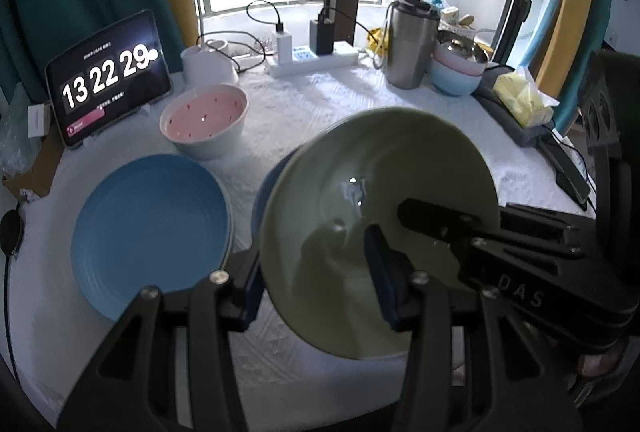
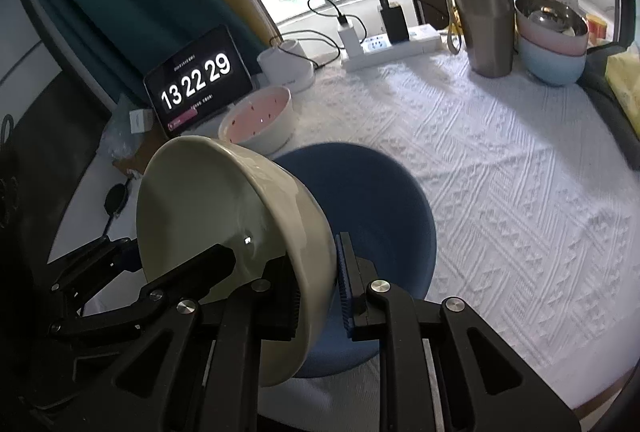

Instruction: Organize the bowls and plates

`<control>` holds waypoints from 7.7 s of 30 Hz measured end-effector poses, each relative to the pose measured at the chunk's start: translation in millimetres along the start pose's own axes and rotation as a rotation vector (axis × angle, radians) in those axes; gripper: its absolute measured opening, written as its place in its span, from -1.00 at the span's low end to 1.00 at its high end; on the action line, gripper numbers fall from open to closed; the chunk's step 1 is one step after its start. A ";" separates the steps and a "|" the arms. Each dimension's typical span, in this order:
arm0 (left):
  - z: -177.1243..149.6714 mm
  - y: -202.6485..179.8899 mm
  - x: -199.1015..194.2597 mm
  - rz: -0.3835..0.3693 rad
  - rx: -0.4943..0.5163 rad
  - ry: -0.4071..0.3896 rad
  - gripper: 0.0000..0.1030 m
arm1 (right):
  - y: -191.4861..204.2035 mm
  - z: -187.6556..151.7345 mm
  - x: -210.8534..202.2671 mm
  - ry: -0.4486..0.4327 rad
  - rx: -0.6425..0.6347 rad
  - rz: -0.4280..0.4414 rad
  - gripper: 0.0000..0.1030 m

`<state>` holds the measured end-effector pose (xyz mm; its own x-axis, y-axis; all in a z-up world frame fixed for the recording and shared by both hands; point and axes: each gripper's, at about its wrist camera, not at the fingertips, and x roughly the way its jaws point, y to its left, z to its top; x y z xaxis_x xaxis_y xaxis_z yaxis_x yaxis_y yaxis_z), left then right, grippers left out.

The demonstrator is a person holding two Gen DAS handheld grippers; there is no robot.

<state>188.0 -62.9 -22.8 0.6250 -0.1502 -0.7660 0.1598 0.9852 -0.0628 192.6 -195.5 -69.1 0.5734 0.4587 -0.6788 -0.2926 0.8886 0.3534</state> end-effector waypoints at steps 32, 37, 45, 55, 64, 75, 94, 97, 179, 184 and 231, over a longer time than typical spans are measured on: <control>-11.3 3.8 21.9 -0.048 0.002 0.043 -0.05 | -6.9 -9.2 21.5 0.057 0.020 -0.108 -0.61; -9.3 4.5 24.3 -0.045 0.001 0.044 -0.05 | -9.8 -7.6 20.9 0.051 0.024 -0.116 -0.61; -2.3 0.7 21.0 -0.050 0.018 0.021 -0.05 | -13.6 3.5 1.5 -0.031 0.016 -0.114 -0.55; 7.8 5.6 11.7 -0.039 0.004 -0.005 -0.05 | -11.4 10.5 2.7 -0.033 0.011 -0.094 -0.55; 22.4 16.1 2.5 -0.027 -0.016 -0.042 -0.05 | -7.4 27.1 -3.5 -0.054 0.002 -0.076 -0.54; 38.1 38.9 2.9 -0.005 -0.049 -0.067 -0.05 | 0.6 48.5 4.6 -0.055 -0.017 -0.068 -0.54; 54.2 104.2 21.1 0.028 -0.142 -0.085 -0.05 | 24.1 80.6 44.9 -0.003 -0.072 -0.087 -0.54; 56.8 115.3 24.5 0.035 -0.151 -0.089 -0.05 | 28.1 86.5 53.0 0.004 -0.083 -0.095 -0.54; 85.7 170.9 158.9 0.015 -0.209 0.045 -0.08 | 68.4 153.2 233.3 0.355 -0.169 -0.081 -0.46; 88.0 170.8 146.5 0.015 -0.211 0.009 -0.08 | 72.4 156.1 219.8 0.317 -0.181 -0.068 -0.46; 51.1 101.5 33.2 -0.018 -0.142 -0.163 -0.08 | 70.3 114.7 77.4 0.097 -0.159 -0.004 -0.46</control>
<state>264.0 27.9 -21.9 0.7403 -0.1683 -0.6508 0.0700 0.9822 -0.1744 304.3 -98.0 -23.0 0.5003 0.4468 -0.7417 -0.4122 0.8762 0.2498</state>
